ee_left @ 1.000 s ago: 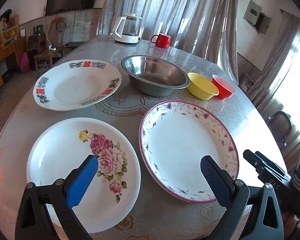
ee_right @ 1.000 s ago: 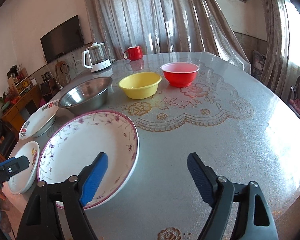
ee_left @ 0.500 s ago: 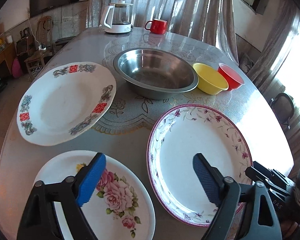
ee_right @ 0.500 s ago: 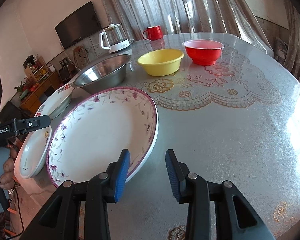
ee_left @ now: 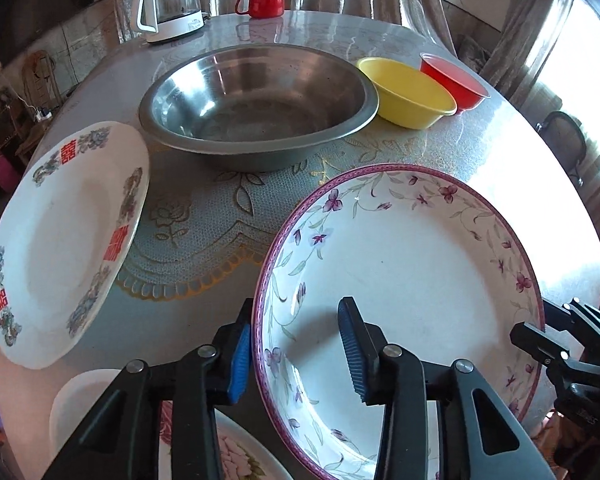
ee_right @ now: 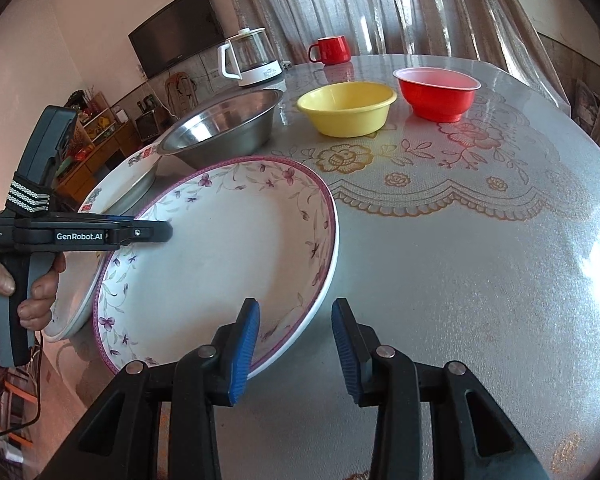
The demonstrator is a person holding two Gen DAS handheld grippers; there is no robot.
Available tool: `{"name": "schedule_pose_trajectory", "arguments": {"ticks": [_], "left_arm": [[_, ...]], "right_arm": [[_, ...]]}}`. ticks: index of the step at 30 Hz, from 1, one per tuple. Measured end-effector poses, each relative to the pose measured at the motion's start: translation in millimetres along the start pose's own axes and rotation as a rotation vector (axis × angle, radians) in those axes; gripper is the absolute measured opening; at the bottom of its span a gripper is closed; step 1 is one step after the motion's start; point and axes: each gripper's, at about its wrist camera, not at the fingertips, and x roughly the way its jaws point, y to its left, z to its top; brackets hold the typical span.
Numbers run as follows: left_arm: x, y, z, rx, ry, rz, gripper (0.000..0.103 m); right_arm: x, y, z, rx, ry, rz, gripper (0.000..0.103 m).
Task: Organize plates and bowls
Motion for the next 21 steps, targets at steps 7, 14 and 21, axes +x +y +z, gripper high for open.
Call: {"name": "schedule_pose_trajectory", "arguments": {"ticks": [7, 14, 21], "left_arm": [[-2, -4, -2, -0.058, -0.007, 0.007, 0.041], [-1, -27, -2, -0.090, -0.009, -0.049, 0.042], [4, -52, 12, -0.099, -0.038, -0.056, 0.049]], "right_arm": [[1, 3, 0, -0.004, 0.007, 0.054, 0.040], [-8, -24, 3, 0.082, -0.011, 0.029, 0.040], [-14, -46, 11, 0.124, -0.049, -0.022, 0.040]]}}
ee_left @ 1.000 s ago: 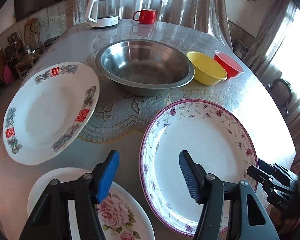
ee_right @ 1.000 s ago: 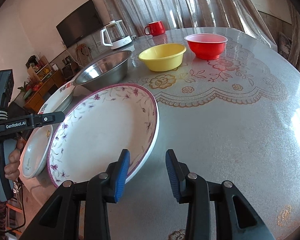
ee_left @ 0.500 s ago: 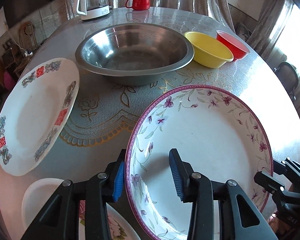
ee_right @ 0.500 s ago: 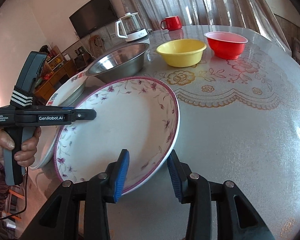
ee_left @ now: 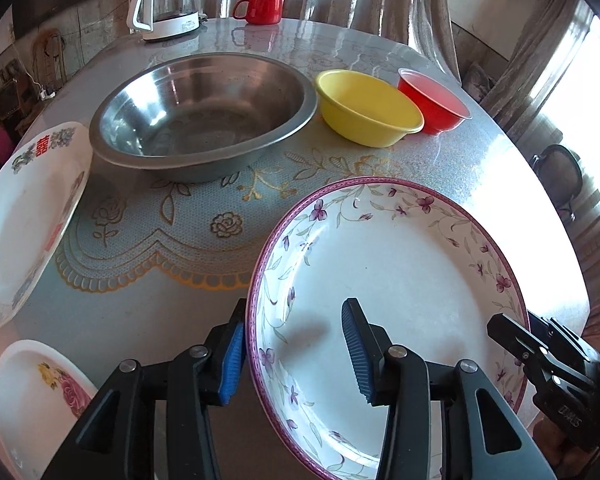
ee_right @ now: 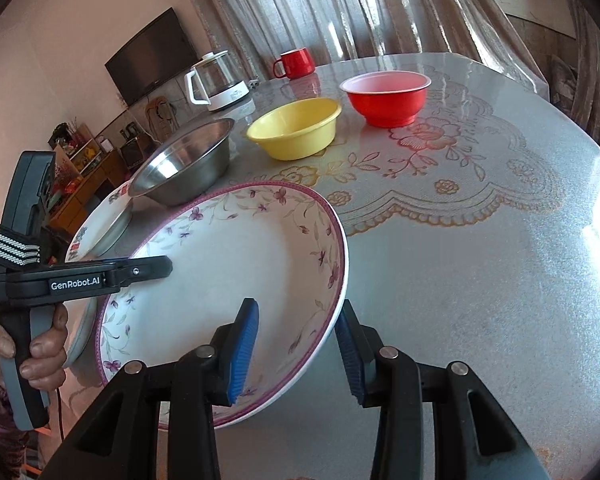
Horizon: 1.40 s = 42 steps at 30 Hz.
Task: Organize plates and bowls
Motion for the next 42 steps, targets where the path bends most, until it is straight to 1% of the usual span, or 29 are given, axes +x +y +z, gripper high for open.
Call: {"name": "schedule_pose_trajectory", "arguments": {"ticks": [3, 4, 6, 11, 13, 15, 16, 19, 21, 22, 24, 28, 30, 32, 35, 36, 37, 38, 39, 42], "left_arm": [[8, -7, 2, 0.001, 0.004, 0.020, 0.052], [8, -9, 2, 0.009, -0.016, 0.028, 0.053], [10, -11, 2, 0.014, -0.025, 0.055, 0.054], [16, -18, 6, 0.030, -0.048, 0.091, 0.054], [14, -20, 0, 0.035, -0.049, 0.103, 0.057], [13, -19, -6, 0.024, -0.052, 0.081, 0.066], [11, -19, -11, 0.023, -0.058, 0.083, 0.067], [9, -24, -17, 0.050, -0.084, 0.122, 0.063], [10, -19, -14, 0.025, -0.085, 0.120, 0.056], [9, -15, -11, 0.005, -0.084, 0.110, 0.054], [9, -8, -7, -0.030, -0.078, 0.096, 0.054], [11, -9, -4, -0.020, -0.079, 0.131, 0.055], [12, -11, -5, -0.005, -0.078, 0.139, 0.058], [12, -11, -7, 0.000, -0.083, 0.135, 0.060], [11, -11, -10, -0.004, -0.087, 0.128, 0.065], [10, -10, -11, -0.006, -0.089, 0.138, 0.067], [9, -9, -14, -0.009, -0.094, 0.153, 0.069], [8, -8, -16, -0.017, -0.098, 0.169, 0.076], [7, -6, -18, -0.027, -0.100, 0.176, 0.079], [2, 1, -24, -0.059, -0.100, 0.184, 0.079]], "right_arm": [[1, -11, 4, 0.027, -0.005, -0.007, 0.040], [1, -13, 4, 0.032, -0.004, -0.009, 0.040], [4, -15, 4, 0.037, 0.004, -0.017, 0.040], [6, -9, 2, 0.000, -0.007, -0.055, 0.040], [7, -5, 1, -0.021, -0.010, -0.078, 0.040], [6, -2, -1, -0.051, -0.014, -0.094, 0.040], [5, -1, -3, -0.071, -0.016, -0.098, 0.040], [5, 0, -5, -0.089, -0.020, -0.107, 0.040], [7, 2, -3, -0.094, -0.017, -0.122, 0.040], [7, 3, -3, -0.098, -0.017, -0.126, 0.040], [8, 4, -2, -0.110, -0.012, -0.121, 0.038], [12, 6, -1, -0.106, -0.014, -0.115, 0.038], [15, 10, 0, -0.124, -0.012, -0.134, 0.038], [17, 15, 0, -0.155, -0.007, -0.172, 0.039], [19, 17, 0, -0.152, -0.013, -0.181, 0.040], [19, 17, -1, -0.150, -0.016, -0.183, 0.040], [19, 17, -1, -0.146, -0.020, -0.185, 0.041], [19, 17, -1, -0.145, -0.023, -0.188, 0.041], [18, 17, -2, -0.145, -0.024, -0.189, 0.043], [17, 20, -5, -0.151, -0.030, -0.193, 0.047]]}}
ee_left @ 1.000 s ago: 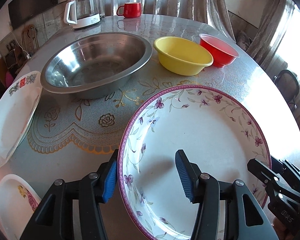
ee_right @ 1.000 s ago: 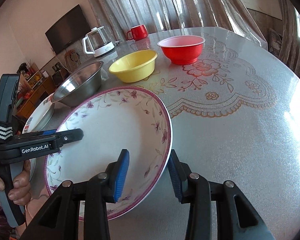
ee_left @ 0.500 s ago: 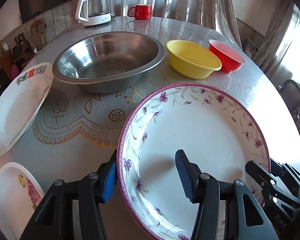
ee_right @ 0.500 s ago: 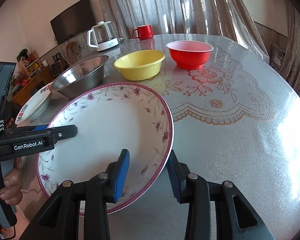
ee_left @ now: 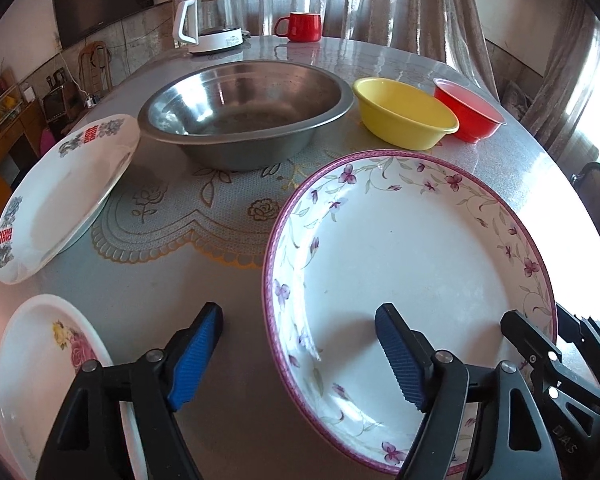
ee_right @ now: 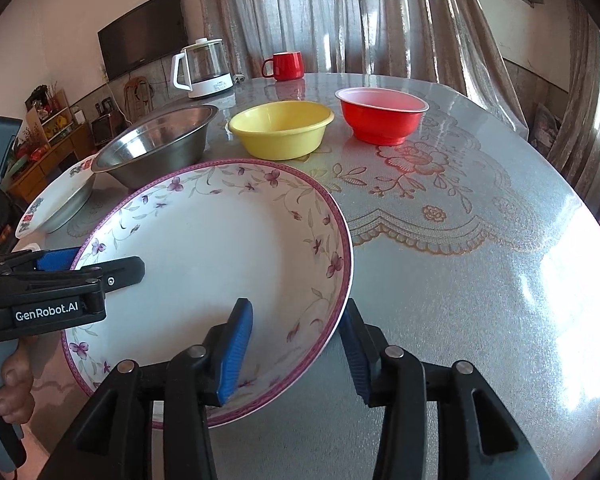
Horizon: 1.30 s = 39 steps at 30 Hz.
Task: Organize plates and bowls
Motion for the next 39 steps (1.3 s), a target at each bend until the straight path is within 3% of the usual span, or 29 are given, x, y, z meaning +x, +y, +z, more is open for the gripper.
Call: {"name": "schedule_pose_trajectory", "arguments": {"ticks": [4, 6, 10, 14, 18, 23, 26, 34, 39], "left_arm": [[-14, 6, -7, -0.003, -0.034, 0.042, 0.082], [-23, 11, -8, -0.019, -0.053, 0.033, 0.094], [-47, 23, -12, -0.050, -0.117, 0.052, 0.102], [-70, 32, -18, -0.035, -0.183, 0.089, 0.103], [-83, 44, -21, 0.000, -0.197, 0.136, 0.103], [-96, 65, -28, 0.001, -0.231, 0.237, 0.103], [-106, 84, -33, -0.050, -0.262, 0.216, 0.103], [-115, 151, -44, -0.284, -0.321, 0.019, 0.103], [-109, 202, -47, -0.414, -0.291, 0.059, 0.103]], "right_arm": [[-2, -1, -1, 0.008, 0.010, 0.003, 0.048], [-4, -4, -2, 0.026, 0.017, 0.012, 0.048], [-11, -17, -5, 0.093, 0.019, 0.010, 0.048], [-24, -28, -4, 0.135, -0.015, -0.013, 0.048], [-35, -26, 4, 0.140, -0.047, -0.010, 0.051], [-43, -4, 19, 0.099, -0.075, 0.065, 0.056], [-41, 16, 26, 0.055, -0.073, 0.111, 0.057], [-30, 74, 40, -0.052, -0.037, 0.238, 0.058], [-20, 107, 45, -0.117, 0.004, 0.316, 0.060]]}}
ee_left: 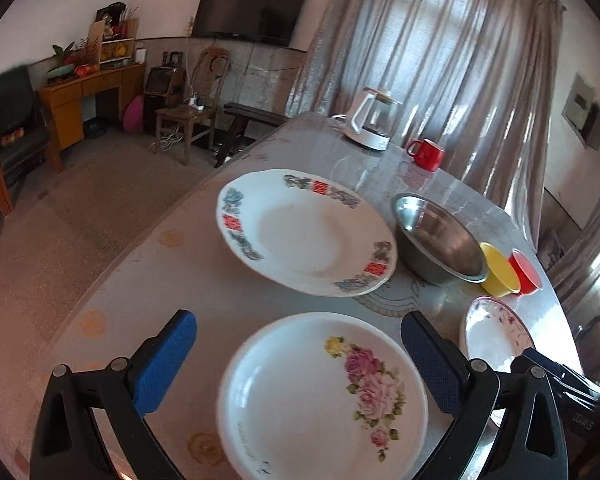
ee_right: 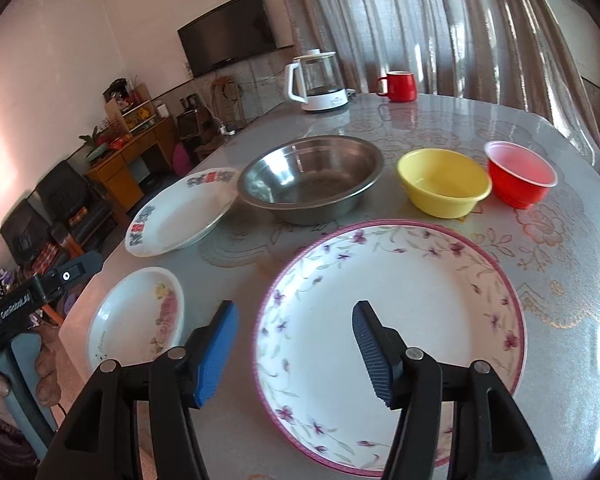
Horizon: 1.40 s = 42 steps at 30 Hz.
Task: Organize plates and bowls
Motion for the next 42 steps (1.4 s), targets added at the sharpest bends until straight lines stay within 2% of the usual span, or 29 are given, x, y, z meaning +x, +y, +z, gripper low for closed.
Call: {"name": "schedule_pose_trajectory", "arguments": {"ticks": [4, 7, 9, 13, 20, 24, 29, 33, 37, 42], "left_arm": [[12, 26, 13, 0.059, -0.016, 0.110, 0.103], [25, 39, 24, 0.119, 0.010, 0.121, 0.103], [33, 47, 32, 0.136, 0.023, 0.121, 0.103], [53, 53, 47, 0.149, 0.070, 0.081, 0.103], [84, 61, 70, 0.120, 0.115, 0.011, 0.103], [102, 55, 80, 0.175, 0.124, 0.051, 0.103], [119, 58, 98, 0.160, 0.115, 0.053, 0.103], [132, 58, 112, 0.125, 0.131, -0.008, 0.103], [148, 48, 118, 0.146, 0.166, -0.045, 0.102], [162, 32, 119, 0.196, 0.194, -0.112, 0.090]], "right_arm": [[20, 18, 8, -0.017, 0.050, 0.070, 0.061], [38, 27, 18, 0.019, 0.103, 0.173, 0.062], [50, 34, 27, 0.045, 0.127, 0.225, 0.066], [77, 41, 44, 0.120, 0.168, 0.302, 0.066], [119, 48, 65, 0.200, 0.213, 0.314, 0.066], [139, 51, 75, 0.222, 0.231, 0.310, 0.066], [157, 60, 86, 0.228, 0.230, 0.301, 0.066], [171, 64, 89, 0.230, 0.242, 0.293, 0.066], [182, 68, 89, 0.233, 0.255, 0.289, 0.066], [191, 66, 92, 0.232, 0.265, 0.288, 0.066]]}}
